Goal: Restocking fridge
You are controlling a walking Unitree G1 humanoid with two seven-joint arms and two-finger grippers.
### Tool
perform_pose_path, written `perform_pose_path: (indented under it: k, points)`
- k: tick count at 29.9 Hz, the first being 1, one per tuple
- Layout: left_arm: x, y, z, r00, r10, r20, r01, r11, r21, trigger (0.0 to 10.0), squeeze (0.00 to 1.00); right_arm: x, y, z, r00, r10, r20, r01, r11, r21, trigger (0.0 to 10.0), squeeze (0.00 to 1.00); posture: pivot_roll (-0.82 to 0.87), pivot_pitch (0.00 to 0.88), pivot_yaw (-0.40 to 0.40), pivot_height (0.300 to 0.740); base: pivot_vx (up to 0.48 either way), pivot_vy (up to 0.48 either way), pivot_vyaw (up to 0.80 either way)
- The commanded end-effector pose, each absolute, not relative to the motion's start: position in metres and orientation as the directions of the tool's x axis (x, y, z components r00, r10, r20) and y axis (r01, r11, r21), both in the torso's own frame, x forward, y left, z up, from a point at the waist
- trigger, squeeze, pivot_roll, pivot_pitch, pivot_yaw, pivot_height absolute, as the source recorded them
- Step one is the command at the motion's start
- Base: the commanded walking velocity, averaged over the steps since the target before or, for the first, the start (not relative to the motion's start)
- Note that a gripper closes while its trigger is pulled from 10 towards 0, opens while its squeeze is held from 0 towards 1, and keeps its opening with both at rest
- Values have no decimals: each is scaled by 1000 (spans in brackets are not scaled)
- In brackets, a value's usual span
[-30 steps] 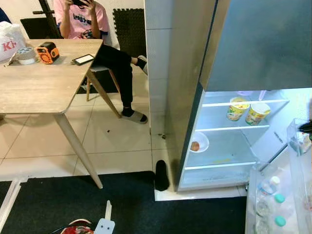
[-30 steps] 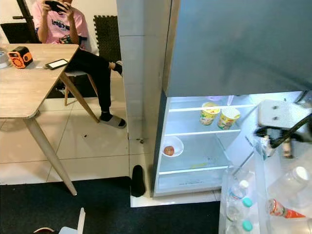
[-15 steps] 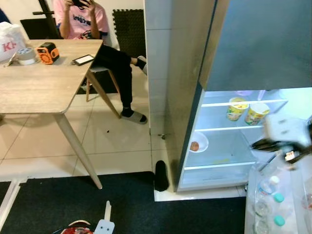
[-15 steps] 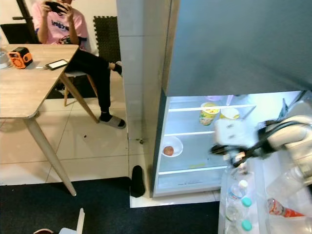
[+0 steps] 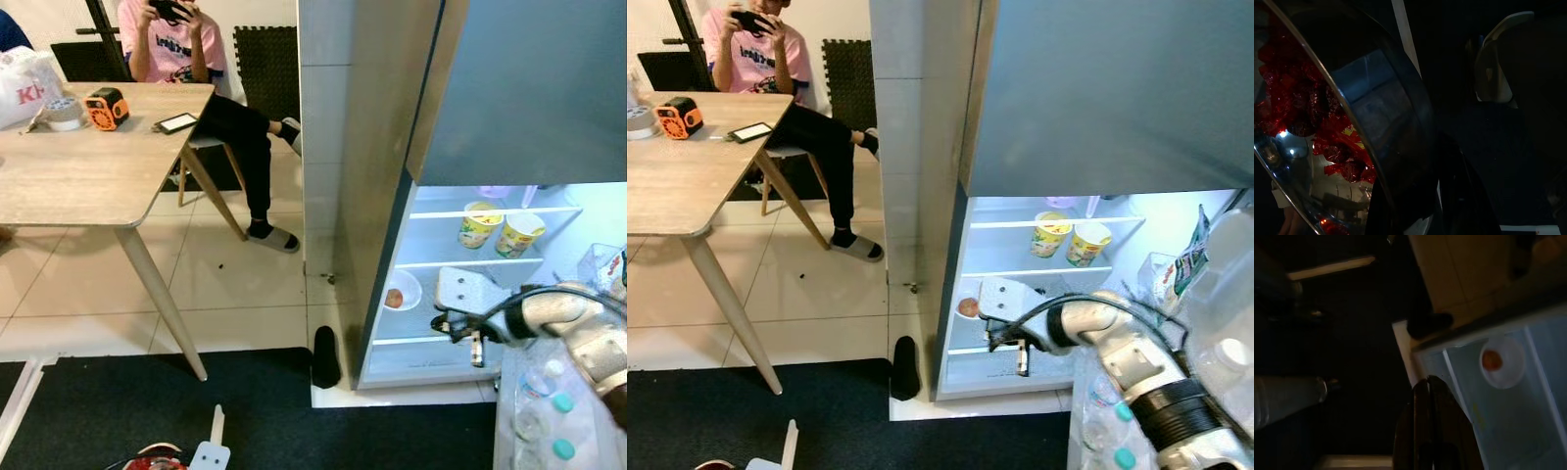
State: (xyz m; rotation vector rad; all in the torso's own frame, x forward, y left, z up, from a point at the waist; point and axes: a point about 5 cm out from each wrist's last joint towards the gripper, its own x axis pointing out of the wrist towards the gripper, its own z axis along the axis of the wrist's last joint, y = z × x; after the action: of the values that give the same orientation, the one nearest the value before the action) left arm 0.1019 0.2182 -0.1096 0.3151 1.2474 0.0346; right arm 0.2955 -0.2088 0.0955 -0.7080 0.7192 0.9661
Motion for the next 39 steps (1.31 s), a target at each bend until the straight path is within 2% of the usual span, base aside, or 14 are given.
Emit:
perform_pose_path:
  k: [1,2,3,4,5,8,9,12,15,20,28,35,39]
  points:
    - [101,217,-110,322,196,-926,136,959,250,10000,0,293,-213,79,393,403,-826,-875,439,-202,10000,0,-62,0,-26,740,0,0,0]
    - [101,217,-110,322,196,-926,136,959,250,10000,0,292,-215,68,400,380,-834,-856,480,-192,10000,0,-62,0,-26,740,0,0,0]
    - [101,217,-110,322,196,-926,136,959,250,10000,0,292,-215,68,400,380,-834,-856,480,-192,10000,0,-62,0,-26,740,0,0,0]
    - [99,217,-110,319,195,-928,138,959,249,10000,0,290,-218,50,432,345,-833,-800,574,-176,10000,0,-62,0,-26,740,0,0,0]
    - [99,217,-110,319,195,-928,138,959,249,10000,0,290,-218,50,432,345,-833,-800,574,-176,10000,0,-62,0,-26,740,0,0,0]
    - [100,216,-110,322,193,-927,140,959,248,10000,0,295,-228,34,545,252,-799,-645,736,-208,10000,0,-57,0,-21,740,0,0,0]
    - [100,216,-110,322,193,-927,140,959,248,10000,0,295,-228,34,545,252,-799,-645,736,-208,10000,0,-57,0,-21,740,0,0,0]
    - [101,217,-110,324,195,-926,139,958,251,10000,0,299,-242,33,610,160,-776,-525,815,-245,10000,0,-57,0,-21,740,0,0,0]
    - [101,218,-110,324,198,-925,137,958,253,10000,0,299,-258,32,641,71,-764,-417,868,-269,10000,0,-57,0,-21,740,0,0,0]
    - [101,218,-110,322,198,-926,136,958,252,10000,0,291,-276,27,640,-11,-769,-330,899,-287,10000,0,-57,0,-20,740,0,0,0]
    - [100,217,-110,320,195,-927,136,959,249,10000,0,259,-305,5,563,-133,-816,-203,935,-292,10000,0,-58,0,-20,740,0,0,0]
    - [100,217,-110,320,197,-927,134,959,250,10000,0,243,-325,2,551,-223,-804,-66,949,-309,10000,0,-55,0,-21,740,0,0,0]
    - [99,218,-110,319,198,-927,136,958,251,10000,0,238,-344,9,557,-310,-770,24,933,-359,10000,0,-53,0,-18,740,0,0,0]
